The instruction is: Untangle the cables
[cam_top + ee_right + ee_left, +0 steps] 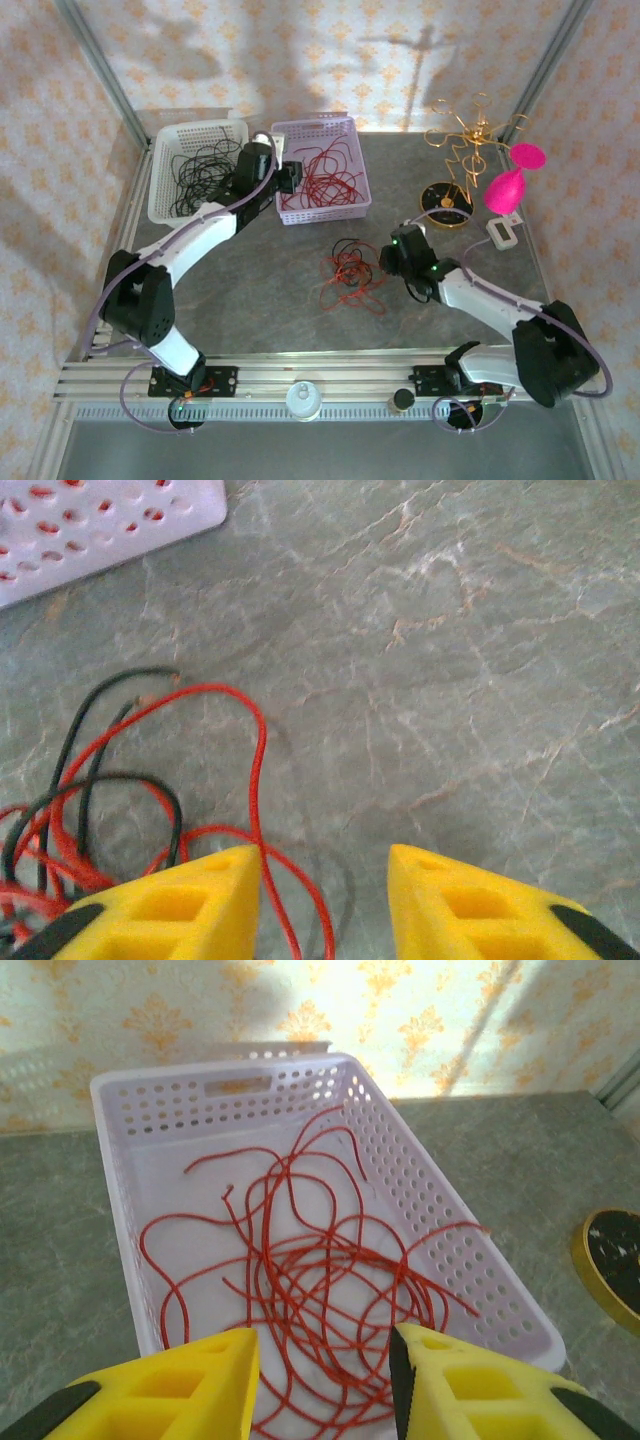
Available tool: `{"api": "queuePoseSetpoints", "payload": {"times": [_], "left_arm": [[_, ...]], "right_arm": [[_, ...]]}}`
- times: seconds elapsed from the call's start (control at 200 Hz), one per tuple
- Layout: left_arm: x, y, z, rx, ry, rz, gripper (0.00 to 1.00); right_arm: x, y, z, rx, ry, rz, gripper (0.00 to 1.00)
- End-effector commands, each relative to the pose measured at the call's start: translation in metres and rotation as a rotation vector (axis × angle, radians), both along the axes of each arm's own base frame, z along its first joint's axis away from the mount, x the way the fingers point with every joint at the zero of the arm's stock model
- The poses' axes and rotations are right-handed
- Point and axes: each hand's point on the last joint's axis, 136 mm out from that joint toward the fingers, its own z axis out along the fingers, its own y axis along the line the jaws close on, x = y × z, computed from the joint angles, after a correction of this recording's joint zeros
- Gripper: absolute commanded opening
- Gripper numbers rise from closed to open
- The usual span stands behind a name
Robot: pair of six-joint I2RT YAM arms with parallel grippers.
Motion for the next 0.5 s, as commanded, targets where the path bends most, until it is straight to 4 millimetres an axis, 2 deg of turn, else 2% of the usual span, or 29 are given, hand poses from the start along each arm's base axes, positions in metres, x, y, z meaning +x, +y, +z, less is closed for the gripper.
{"api": "queuePoseSetpoints", "payload": {"times": [0.0,0.155,0.365,0.496], "left_arm": [[-0.028,-0.008,-0.015,-0.015,0.05,-0.055,0.41],[-0.074,-0.015,-0.029,-0.07,0.087,-0.113,0.42],[-0.139,-0.036,-0.058,-0.153,0.162,-0.207,0.43],[-0.164,-0.039,-0.072,-0.202,0.194,-0.219,0.43]], "right_arm": [[0.022,0.003,0.017,-0.01,-0.029,0.027,0.33],[0.027,0.023,0.011,-0.023,0.019,0.168,0.35],[0.028,0.021,-0.012,-0.079,0.068,0.192,0.38],[0.029,0.025,-0.026,-0.077,0.099,0.204,0.37]]}}
